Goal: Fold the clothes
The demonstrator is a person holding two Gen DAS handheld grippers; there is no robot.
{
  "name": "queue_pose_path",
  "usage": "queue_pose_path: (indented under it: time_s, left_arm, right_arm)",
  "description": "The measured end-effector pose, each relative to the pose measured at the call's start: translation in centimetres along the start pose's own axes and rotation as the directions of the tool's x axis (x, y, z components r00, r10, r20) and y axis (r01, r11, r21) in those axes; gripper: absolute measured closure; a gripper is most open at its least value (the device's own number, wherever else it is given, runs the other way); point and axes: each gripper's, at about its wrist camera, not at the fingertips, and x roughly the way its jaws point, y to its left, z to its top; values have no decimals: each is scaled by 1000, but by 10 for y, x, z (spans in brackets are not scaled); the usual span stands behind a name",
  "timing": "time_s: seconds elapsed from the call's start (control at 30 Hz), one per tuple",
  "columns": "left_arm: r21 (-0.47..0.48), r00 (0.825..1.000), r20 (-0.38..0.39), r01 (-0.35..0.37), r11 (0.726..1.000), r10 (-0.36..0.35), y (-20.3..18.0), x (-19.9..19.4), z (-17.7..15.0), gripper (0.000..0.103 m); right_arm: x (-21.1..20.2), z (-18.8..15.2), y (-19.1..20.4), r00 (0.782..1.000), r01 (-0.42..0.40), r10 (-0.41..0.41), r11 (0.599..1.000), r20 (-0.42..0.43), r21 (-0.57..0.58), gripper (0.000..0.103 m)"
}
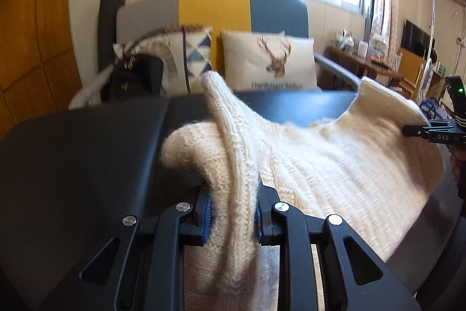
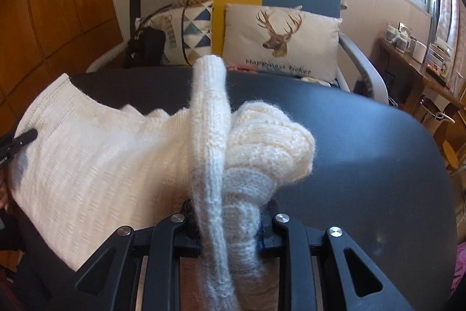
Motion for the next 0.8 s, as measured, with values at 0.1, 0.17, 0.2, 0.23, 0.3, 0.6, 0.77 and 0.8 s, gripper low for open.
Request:
queue_pose_path:
  time_s: [0.1, 0.17, 0.2, 0.23, 0.3, 0.6, 0.77, 0.8]
  left_arm:
    - [-5, 999, 47, -22, 1000, 22, 8, -18, 3, 83]
    - [-15, 997, 62, -41, 999, 42, 15, -28, 2, 84]
    - [-22, 996, 69, -52, 998, 54, 19, -34, 1, 84]
    - [-33, 994, 77, -69, 997, 71, 25, -40, -2, 84]
    - [-55, 990, 93, -102, 993, 107, 37, -52, -7, 84]
    - [-190, 950, 128, -258, 947, 284, 105, -108, -29, 84]
    - [-264, 907, 134, -356, 896, 400, 145, -137, -40, 84]
    - [-280, 899, 127, -374, 884, 420, 152, -142, -44, 84]
  right_arm:
    - [0, 16, 19, 999, -22, 23, 999, 24, -30, 79]
    - [2, 26, 34, 998, -39, 42, 998, 40, -52, 79]
    - [3, 30, 42, 997, -51, 54, 997, 47, -59, 79]
    - [4, 33, 50, 996, -64, 68, 996, 54, -68, 79]
    - [10, 41, 67, 993, -92, 98, 992, 61, -88, 79]
    - [43, 85, 165, 964, -238, 256, 948, 64, -212, 79]
    - [70, 117, 228, 938, -321, 344, 900, 30, -296, 79]
    - [77, 121, 241, 934, -332, 356, 890, 22, -312, 79]
